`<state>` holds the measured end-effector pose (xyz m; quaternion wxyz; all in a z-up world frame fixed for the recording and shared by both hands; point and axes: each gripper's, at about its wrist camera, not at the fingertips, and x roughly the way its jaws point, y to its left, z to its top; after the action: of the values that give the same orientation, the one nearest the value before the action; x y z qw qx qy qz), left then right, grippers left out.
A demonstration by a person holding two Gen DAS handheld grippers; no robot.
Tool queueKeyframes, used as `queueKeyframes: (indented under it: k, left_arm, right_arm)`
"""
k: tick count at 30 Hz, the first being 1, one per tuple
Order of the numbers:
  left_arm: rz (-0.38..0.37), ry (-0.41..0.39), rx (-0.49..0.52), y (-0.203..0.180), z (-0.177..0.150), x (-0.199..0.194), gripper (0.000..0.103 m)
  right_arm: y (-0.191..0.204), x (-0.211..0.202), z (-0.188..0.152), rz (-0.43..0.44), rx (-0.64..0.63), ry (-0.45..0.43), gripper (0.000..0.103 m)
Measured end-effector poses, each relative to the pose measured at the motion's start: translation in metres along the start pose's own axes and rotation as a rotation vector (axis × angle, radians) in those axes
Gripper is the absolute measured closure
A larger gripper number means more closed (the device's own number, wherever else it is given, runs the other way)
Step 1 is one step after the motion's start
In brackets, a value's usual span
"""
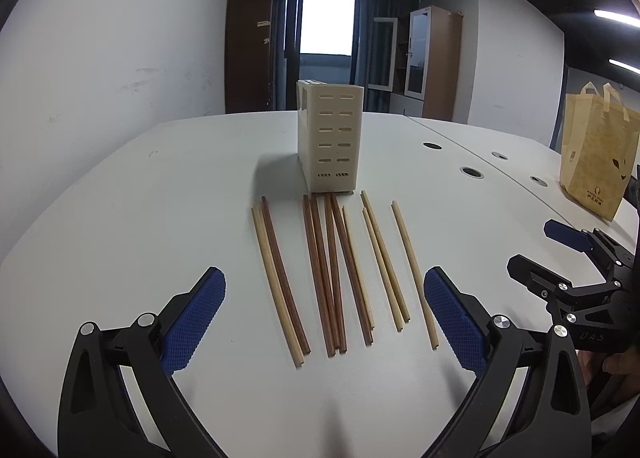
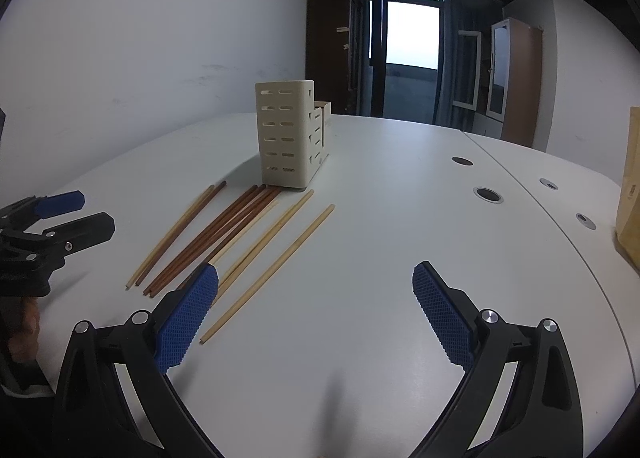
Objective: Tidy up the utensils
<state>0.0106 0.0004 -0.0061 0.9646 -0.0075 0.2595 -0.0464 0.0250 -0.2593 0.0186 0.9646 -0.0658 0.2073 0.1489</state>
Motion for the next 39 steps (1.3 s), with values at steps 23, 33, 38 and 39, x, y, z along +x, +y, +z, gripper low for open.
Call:
queueKeyframes:
  k: [23,33,38,39]
  left_arm:
    - [0.016,0.025,-0.006,0.001,-0.001,0.003,0.006]
    - [0.028,0.039,-0.003,0.001,-0.005,0.007,0.006]
    - [0.034,0.053,-0.011,0.004,-0.006,0.013,0.006]
    - [0.038,0.056,-0.012,0.005,-0.005,0.014,0.006]
  right_arm:
    - [0.000,0.002,-0.001,-0.008,-0.006,0.002,0.004]
    - [0.000,0.004,0.000,-0.011,-0.001,0.007,0.004]
    - [0.000,0.007,0.001,-0.013,0.006,0.015,0.004]
    - [-0.001,0.008,0.001,-0.012,0.008,0.021,0.004]
